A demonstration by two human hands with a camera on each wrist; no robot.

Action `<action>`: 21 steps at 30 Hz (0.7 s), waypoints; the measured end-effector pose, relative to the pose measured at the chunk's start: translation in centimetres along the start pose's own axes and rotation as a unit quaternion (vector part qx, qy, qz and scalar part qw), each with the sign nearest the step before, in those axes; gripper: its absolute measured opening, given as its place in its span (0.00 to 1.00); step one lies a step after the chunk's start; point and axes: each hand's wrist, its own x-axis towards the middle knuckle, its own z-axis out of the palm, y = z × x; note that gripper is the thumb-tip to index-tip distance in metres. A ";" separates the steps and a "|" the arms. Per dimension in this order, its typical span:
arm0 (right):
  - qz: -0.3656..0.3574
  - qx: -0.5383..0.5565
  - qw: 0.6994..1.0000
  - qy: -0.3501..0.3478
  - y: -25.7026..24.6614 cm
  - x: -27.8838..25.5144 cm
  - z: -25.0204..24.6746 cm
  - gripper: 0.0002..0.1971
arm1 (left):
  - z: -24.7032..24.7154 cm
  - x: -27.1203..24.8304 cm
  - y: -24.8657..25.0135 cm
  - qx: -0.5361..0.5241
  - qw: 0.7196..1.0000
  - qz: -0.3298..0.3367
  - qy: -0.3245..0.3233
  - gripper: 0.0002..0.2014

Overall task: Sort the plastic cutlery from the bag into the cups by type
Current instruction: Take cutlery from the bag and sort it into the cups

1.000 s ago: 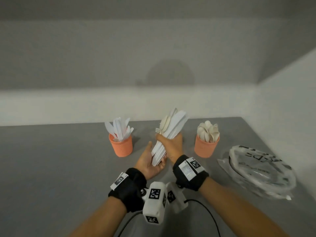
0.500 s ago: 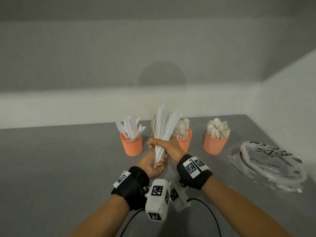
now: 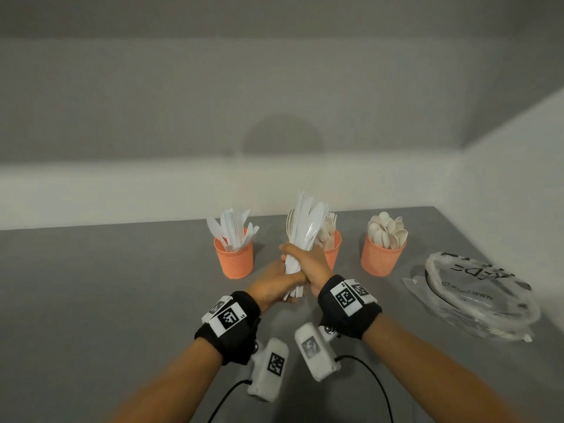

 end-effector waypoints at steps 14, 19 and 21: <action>0.107 -0.016 0.967 -0.233 0.7 0.3 -3.1 0.15 | 1.2 0.4 -0.2 -0.165 0.981 -0.086 -0.059 0.04; 0.075 0.100 0.984 -0.127 1.0 1.0 -3.7 0.01 | 0.2 0.3 0.0 0.021 0.991 -0.104 -0.078 0.15; 0.052 0.116 0.988 -0.082 1.3 1.5 -4.1 0.03 | -0.8 0.6 -0.1 0.086 0.991 -0.102 -0.033 0.23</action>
